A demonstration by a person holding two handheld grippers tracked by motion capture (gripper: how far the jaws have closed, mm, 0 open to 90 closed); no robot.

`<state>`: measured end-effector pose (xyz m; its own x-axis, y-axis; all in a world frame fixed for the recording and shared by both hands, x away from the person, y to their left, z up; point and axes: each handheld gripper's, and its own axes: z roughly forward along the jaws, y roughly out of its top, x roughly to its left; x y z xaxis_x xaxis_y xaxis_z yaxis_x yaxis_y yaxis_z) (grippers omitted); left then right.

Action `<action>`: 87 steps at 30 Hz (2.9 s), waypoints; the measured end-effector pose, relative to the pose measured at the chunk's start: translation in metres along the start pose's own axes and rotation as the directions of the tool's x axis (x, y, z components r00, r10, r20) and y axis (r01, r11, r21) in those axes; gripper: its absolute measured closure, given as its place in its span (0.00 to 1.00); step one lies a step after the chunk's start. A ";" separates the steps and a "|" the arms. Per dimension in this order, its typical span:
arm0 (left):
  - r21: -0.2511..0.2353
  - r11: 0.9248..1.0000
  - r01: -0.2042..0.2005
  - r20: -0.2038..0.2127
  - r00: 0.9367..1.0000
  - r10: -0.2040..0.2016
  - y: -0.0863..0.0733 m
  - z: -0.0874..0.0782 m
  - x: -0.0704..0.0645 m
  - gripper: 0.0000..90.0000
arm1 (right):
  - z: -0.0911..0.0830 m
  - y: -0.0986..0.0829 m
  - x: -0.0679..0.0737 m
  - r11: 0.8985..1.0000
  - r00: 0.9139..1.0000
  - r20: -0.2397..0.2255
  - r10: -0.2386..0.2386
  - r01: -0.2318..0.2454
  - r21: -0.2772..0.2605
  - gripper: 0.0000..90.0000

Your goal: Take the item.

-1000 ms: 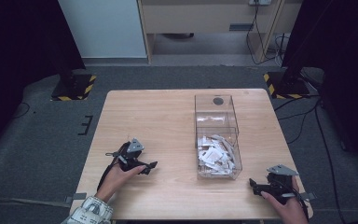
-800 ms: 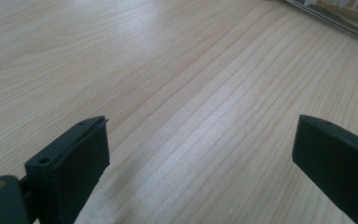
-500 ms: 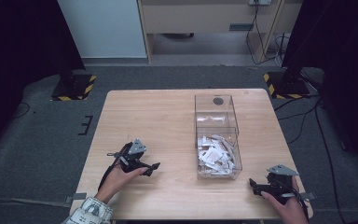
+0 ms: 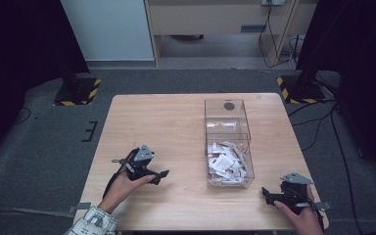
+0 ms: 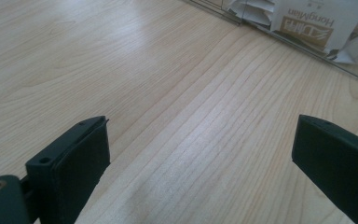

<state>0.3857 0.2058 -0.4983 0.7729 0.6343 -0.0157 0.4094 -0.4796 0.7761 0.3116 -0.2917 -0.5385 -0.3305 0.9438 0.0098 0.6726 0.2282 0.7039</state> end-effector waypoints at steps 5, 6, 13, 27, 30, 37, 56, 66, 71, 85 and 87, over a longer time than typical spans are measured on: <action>-0.015 1.000 0.002 0.023 1.000 -0.002 0.006 -0.003 -0.002 0.04 | 0.000 0.000 0.000 1.000 1.000 0.000 0.001 -0.001 0.000 0.01; -0.018 1.000 -0.001 0.024 1.000 0.001 0.008 -0.004 -0.002 0.04 | 0.000 0.000 0.000 1.000 1.000 0.000 0.000 0.000 0.001 0.01; -0.013 0.999 -0.040 0.051 0.998 0.040 0.025 -0.007 -0.010 0.04 | 0.000 0.000 0.000 1.000 1.000 0.000 0.001 -0.001 0.000 0.01; -0.025 0.995 -0.098 0.071 0.992 0.100 0.060 -0.003 -0.020 0.04 | 0.000 0.000 0.000 1.000 1.000 -0.001 -0.003 0.003 -0.001 0.01; -0.028 0.994 -0.110 0.076 0.991 0.112 0.066 -0.001 -0.024 0.04 | 0.000 0.000 0.000 1.000 1.000 -0.001 0.000 0.000 0.000 0.01; -0.037 0.990 -0.133 0.084 0.987 0.136 0.079 0.002 -0.030 0.04 | 0.000 0.000 -0.001 1.000 1.000 -0.002 -0.003 0.003 -0.001 0.01; -0.079 0.985 -0.154 0.096 0.982 0.161 0.109 0.002 -0.039 0.05 | 0.000 0.000 0.000 1.000 1.000 -0.002 -0.003 0.003 -0.001 0.01; -0.098 0.981 -0.169 0.102 0.979 0.179 0.129 0.007 -0.045 0.07 | 0.000 0.000 -0.001 1.000 1.000 -0.002 -0.003 0.003 -0.001 0.01; -0.100 0.979 -0.180 0.110 0.976 0.191 0.134 0.010 -0.050 0.07 | 0.000 0.000 0.000 1.000 1.000 -0.002 0.000 0.000 0.000 0.01; -0.103 0.971 -0.215 0.151 0.962 0.229 0.150 0.025 -0.074 0.17 | 0.000 0.000 0.000 1.000 1.000 -0.002 0.000 0.000 0.000 0.01; -0.101 0.970 -0.222 0.151 0.960 0.235 0.150 0.027 -0.076 0.19 | 0.000 0.000 0.000 1.000 1.000 -0.001 0.001 -0.001 0.000 0.01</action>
<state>0.4015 0.0695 -0.3972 0.9115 0.4050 0.0722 0.1770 -0.5446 0.8198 0.3116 -0.2917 -0.5385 -0.3307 0.9437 0.0111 0.6726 0.2275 0.7042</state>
